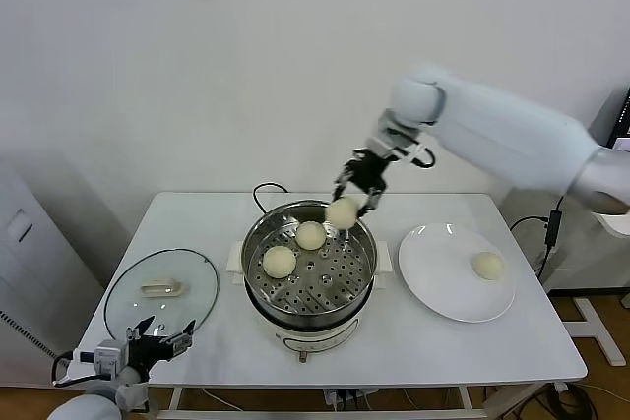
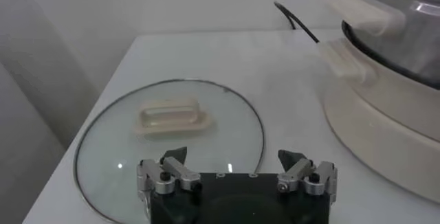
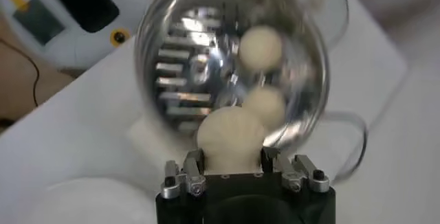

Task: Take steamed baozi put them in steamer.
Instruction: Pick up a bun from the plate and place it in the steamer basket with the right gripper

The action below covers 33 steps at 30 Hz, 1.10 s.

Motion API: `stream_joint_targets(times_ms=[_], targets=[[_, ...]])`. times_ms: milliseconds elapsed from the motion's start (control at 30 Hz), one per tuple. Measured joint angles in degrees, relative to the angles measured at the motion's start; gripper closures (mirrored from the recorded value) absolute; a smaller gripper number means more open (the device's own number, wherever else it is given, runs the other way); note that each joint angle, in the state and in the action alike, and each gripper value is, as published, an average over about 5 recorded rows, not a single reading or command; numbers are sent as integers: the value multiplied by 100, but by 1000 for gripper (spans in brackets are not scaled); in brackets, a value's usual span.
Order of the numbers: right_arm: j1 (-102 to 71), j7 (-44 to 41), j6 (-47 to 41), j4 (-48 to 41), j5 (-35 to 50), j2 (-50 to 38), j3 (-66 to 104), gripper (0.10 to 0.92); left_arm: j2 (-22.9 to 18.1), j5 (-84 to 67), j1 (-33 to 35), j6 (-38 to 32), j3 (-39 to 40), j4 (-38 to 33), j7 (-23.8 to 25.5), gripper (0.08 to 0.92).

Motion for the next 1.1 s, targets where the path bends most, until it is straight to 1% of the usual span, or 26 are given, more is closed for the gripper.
stream_joint_targets(times_ms=[267, 500, 1100], targets=[[-183, -1, 586, 513, -390, 461, 3, 516, 18, -17, 1, -10, -11, -1, 3, 177], [-447, -1, 963, 792, -871, 625, 59, 516, 15, -22, 8, -15, -20, -16, 5, 177], [-1117, 2, 1253, 1152, -1964, 602, 189, 515, 29, -39, 101, -60, -105, -13, 23, 177]])
